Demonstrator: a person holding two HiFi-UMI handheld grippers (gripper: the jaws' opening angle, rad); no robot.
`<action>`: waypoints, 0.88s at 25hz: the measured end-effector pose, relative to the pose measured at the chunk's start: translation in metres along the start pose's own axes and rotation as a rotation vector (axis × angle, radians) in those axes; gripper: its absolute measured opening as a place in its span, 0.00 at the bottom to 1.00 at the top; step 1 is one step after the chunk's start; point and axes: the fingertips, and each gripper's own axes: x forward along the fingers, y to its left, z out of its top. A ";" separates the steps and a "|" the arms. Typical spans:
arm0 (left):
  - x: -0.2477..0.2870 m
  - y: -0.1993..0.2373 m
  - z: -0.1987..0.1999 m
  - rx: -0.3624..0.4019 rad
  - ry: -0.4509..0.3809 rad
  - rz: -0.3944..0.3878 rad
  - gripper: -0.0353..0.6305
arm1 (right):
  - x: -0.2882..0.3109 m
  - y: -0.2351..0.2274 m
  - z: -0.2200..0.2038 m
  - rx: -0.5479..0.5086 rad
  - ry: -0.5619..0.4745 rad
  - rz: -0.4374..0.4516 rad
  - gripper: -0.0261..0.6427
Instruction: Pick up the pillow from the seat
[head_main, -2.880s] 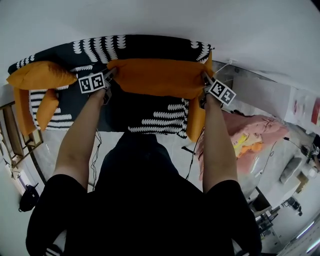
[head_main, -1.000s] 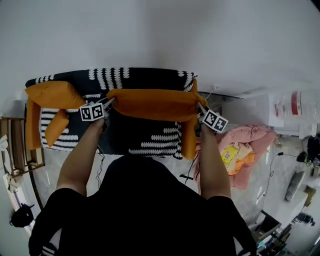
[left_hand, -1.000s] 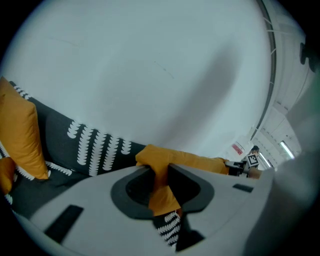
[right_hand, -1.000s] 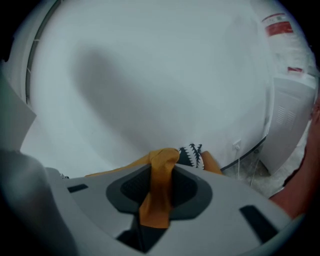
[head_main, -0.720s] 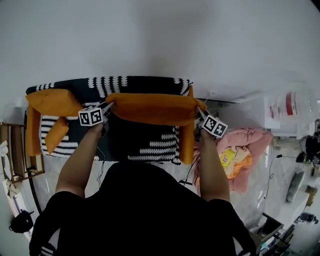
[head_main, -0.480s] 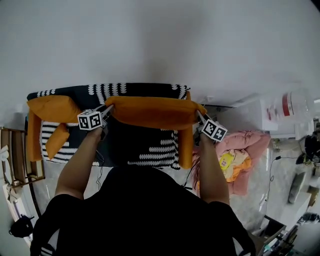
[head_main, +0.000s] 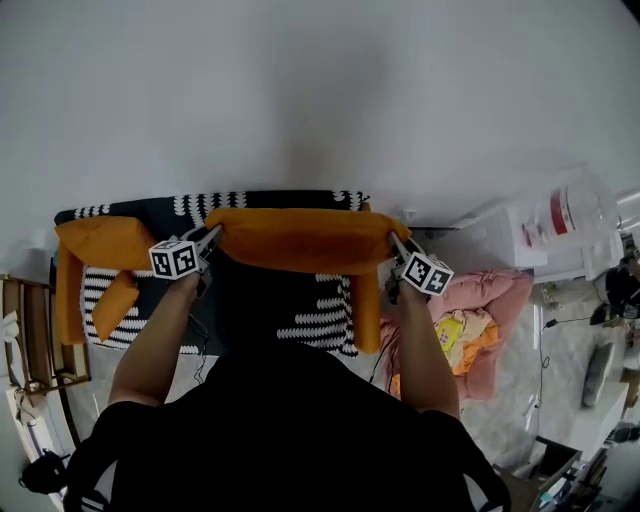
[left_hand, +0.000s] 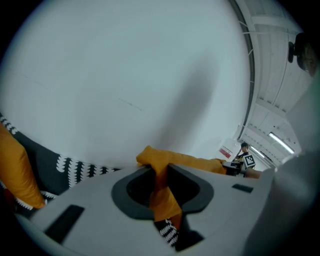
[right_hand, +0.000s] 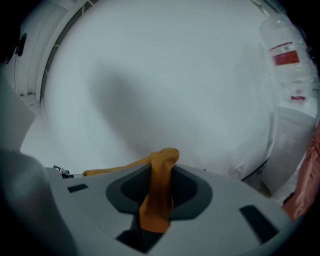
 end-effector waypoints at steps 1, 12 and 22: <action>-0.001 -0.002 0.004 0.000 -0.006 -0.005 0.18 | -0.002 0.000 0.002 -0.003 -0.004 0.001 0.18; -0.022 -0.016 0.030 0.024 -0.052 -0.036 0.17 | -0.023 0.023 0.021 -0.037 -0.049 0.026 0.19; -0.034 -0.024 0.035 0.038 -0.063 -0.051 0.17 | -0.040 0.035 0.027 -0.049 -0.083 0.034 0.19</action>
